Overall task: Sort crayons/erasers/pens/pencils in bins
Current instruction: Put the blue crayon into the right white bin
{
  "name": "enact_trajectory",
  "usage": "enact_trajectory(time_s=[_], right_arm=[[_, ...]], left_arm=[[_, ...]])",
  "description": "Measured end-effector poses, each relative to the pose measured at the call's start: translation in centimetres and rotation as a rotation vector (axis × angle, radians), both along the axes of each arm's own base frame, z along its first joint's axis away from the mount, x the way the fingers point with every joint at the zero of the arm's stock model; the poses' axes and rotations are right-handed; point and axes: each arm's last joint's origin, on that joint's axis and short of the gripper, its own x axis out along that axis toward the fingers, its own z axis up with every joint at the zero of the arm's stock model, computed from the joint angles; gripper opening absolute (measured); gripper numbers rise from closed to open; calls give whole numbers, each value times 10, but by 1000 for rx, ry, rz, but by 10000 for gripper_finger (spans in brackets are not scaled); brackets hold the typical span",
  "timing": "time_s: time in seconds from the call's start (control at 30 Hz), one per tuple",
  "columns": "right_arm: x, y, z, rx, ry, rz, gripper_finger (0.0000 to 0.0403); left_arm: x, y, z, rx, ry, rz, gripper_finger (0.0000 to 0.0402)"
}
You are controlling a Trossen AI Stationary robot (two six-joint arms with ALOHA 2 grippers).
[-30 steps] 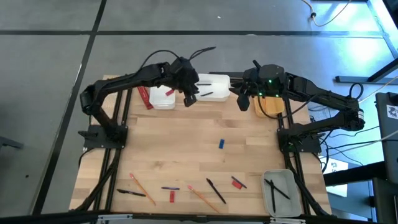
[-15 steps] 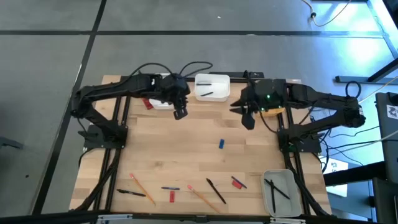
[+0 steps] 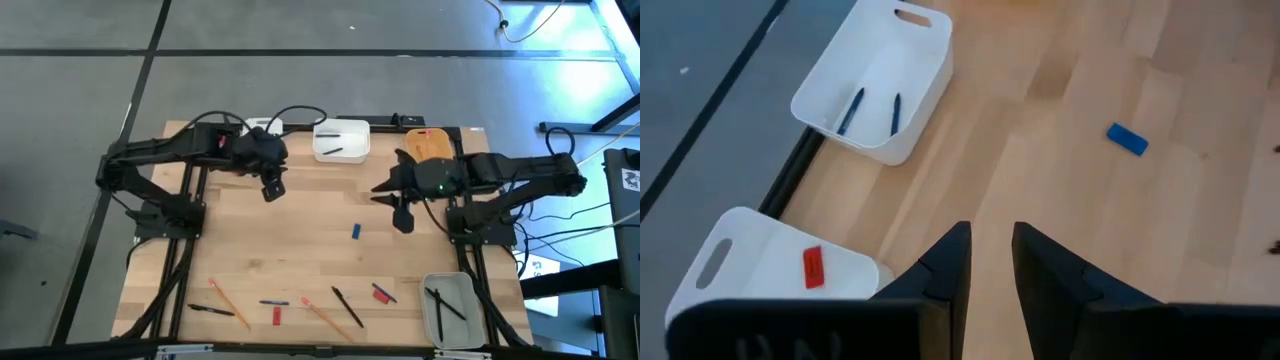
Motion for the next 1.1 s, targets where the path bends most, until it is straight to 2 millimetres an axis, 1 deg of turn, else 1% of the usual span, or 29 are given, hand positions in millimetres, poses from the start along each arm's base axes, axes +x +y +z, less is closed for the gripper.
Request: enact_trajectory(time_s=[0.17,0.33,0.5,0.67,0.87,0.97,1.1], right_arm=[[0,17,-6,94,41,-7,101],[0,37,-22,231,180,-36,101],[8,64,-38,368,293,-30,101],[19,84,-58,429,391,-79,101],[30,94,-75,458,449,-155,101],[35,96,-81,453,468,-169,101],[36,97,-83,441,474,-161,101]], left_arm=[[-8,-9,5,27,-1,-14,69],[-13,-14,6,34,8,-29,69],[-15,-17,8,35,0,-40,69],[-16,-18,8,31,-4,-46,69],[-17,-24,8,10,-2,-85,69],[-18,-31,7,-54,8,-99,69],[-23,-45,3,-131,34,-59,69]])
